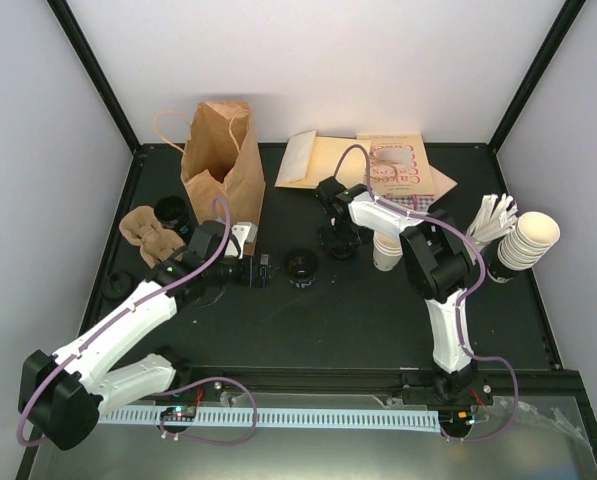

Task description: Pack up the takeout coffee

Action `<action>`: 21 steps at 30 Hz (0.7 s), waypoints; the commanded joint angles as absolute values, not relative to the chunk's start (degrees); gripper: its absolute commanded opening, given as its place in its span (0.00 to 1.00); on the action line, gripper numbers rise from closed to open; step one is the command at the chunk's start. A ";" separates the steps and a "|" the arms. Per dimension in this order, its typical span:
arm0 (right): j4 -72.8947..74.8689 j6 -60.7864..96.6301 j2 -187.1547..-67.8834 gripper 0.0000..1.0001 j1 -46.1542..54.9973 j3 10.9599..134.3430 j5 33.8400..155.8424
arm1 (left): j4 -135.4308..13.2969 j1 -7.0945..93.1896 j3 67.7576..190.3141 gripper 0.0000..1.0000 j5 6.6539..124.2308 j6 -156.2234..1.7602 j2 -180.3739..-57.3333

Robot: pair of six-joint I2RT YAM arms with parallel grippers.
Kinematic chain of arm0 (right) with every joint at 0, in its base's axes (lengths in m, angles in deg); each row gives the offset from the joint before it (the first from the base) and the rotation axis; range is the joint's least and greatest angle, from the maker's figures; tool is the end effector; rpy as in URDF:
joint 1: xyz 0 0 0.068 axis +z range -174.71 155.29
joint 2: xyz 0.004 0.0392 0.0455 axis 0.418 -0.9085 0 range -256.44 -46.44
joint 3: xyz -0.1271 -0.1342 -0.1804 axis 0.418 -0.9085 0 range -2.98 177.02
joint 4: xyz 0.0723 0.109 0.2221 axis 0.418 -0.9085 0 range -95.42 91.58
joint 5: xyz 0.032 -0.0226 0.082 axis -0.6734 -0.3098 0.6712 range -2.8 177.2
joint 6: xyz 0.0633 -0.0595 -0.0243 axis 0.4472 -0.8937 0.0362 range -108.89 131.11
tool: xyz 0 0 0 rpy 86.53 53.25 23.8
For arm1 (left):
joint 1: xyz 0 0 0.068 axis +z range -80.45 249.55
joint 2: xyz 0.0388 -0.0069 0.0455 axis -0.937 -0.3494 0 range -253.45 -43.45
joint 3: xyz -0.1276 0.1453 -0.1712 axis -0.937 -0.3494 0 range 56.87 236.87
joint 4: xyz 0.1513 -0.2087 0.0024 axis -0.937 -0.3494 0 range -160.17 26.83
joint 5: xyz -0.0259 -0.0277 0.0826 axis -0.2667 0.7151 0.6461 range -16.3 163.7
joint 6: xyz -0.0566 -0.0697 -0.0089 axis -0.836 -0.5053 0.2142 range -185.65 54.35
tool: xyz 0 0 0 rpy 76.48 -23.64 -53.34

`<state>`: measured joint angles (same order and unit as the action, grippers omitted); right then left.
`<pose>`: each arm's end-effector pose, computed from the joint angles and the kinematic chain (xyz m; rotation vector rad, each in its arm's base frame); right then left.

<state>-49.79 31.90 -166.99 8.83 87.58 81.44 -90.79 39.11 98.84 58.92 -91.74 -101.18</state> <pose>0.3449 0.2189 0.1070 -0.3175 2.9445 -0.0305 0.2015 -0.1422 0.2119 0.2280 2.4232 -0.7735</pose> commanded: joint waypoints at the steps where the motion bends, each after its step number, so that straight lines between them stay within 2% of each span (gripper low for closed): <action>1: -48.78 31.59 -168.23 0.87 8.62 87.99 82.58 | -91.21 39.35 101.82 0.99 59.49 -90.79 -100.55; 12: -49.24 31.66 -167.11 0.80 8.61 88.64 82.86 | -92.03 39.36 102.22 0.99 59.86 -90.77 -100.36; 21: -52.22 30.51 -157.20 0.80 8.68 89.25 81.89 | -91.73 39.40 101.54 0.99 60.40 -91.22 -100.13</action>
